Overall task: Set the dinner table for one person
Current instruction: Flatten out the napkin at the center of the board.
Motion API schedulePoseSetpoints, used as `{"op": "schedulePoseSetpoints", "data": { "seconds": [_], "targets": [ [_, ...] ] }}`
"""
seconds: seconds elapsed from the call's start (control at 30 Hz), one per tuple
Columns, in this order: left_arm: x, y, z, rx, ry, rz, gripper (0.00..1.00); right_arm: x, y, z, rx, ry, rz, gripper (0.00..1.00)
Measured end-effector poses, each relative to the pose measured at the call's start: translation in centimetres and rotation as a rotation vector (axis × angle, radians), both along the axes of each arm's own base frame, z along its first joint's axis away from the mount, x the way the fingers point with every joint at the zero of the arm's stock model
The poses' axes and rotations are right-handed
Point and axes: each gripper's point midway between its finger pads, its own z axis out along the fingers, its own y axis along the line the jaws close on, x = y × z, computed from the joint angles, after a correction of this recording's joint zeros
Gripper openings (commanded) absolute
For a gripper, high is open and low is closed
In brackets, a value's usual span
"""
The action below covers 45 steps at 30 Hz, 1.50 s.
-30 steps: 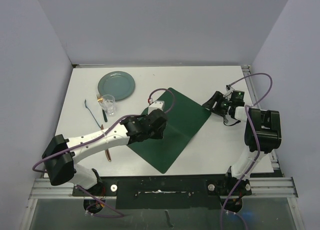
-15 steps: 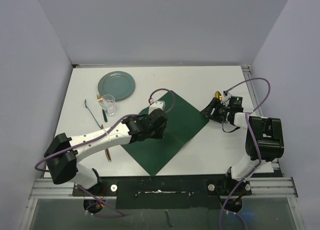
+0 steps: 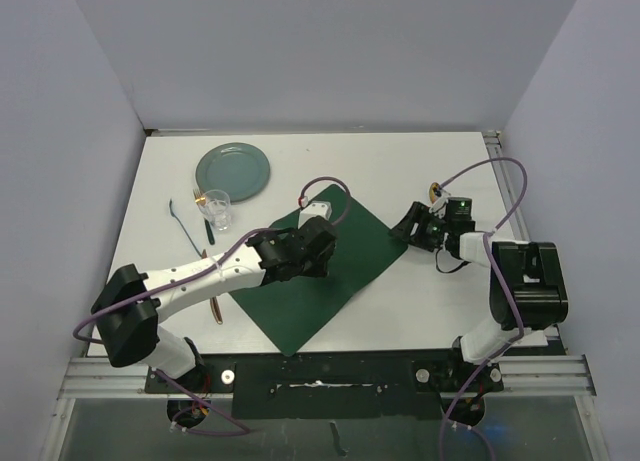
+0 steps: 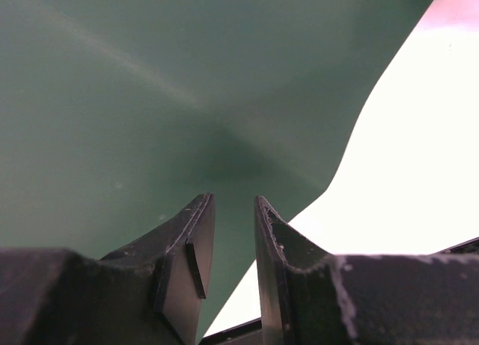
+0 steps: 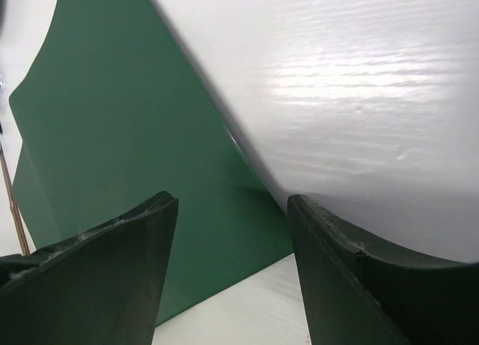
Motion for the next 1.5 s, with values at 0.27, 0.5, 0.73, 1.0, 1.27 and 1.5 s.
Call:
{"op": "schedulePoseSetpoints", "data": {
  "seconds": [0.27, 0.5, 0.73, 1.0, 1.27, 1.5],
  "targets": [
    [0.2, 0.1, 0.0, -0.003, -0.001, 0.007, 0.26, -1.7, 3.7, -0.1, -0.013, 0.01, 0.079, 0.63],
    [0.4, 0.2, 0.0, -0.003, -0.001, 0.011, 0.26, -1.9, 4.1, -0.3, -0.007, 0.019, 0.083, 0.62],
    [0.4, 0.2, 0.0, -0.002, -0.002, 0.012, 0.26, -1.7, 4.3, -0.5, -0.009, 0.035, 0.059, 0.62],
    [0.8, -0.5, -0.4, 0.009, 0.001, -0.01, 0.26, -1.4, 4.2, -0.6, -0.056, 0.065, -0.004, 0.67],
    [1.7, -1.1, 0.3, -0.012, -0.002, -0.032, 0.26, 0.0, 6.6, -1.0, 0.107, 0.054, 0.058, 0.67],
    [2.9, -0.4, 0.7, -0.015, -0.007, -0.013, 0.26, 0.8, 10.3, -0.8, 0.38, -0.003, 0.204, 0.67]
  ]
}}
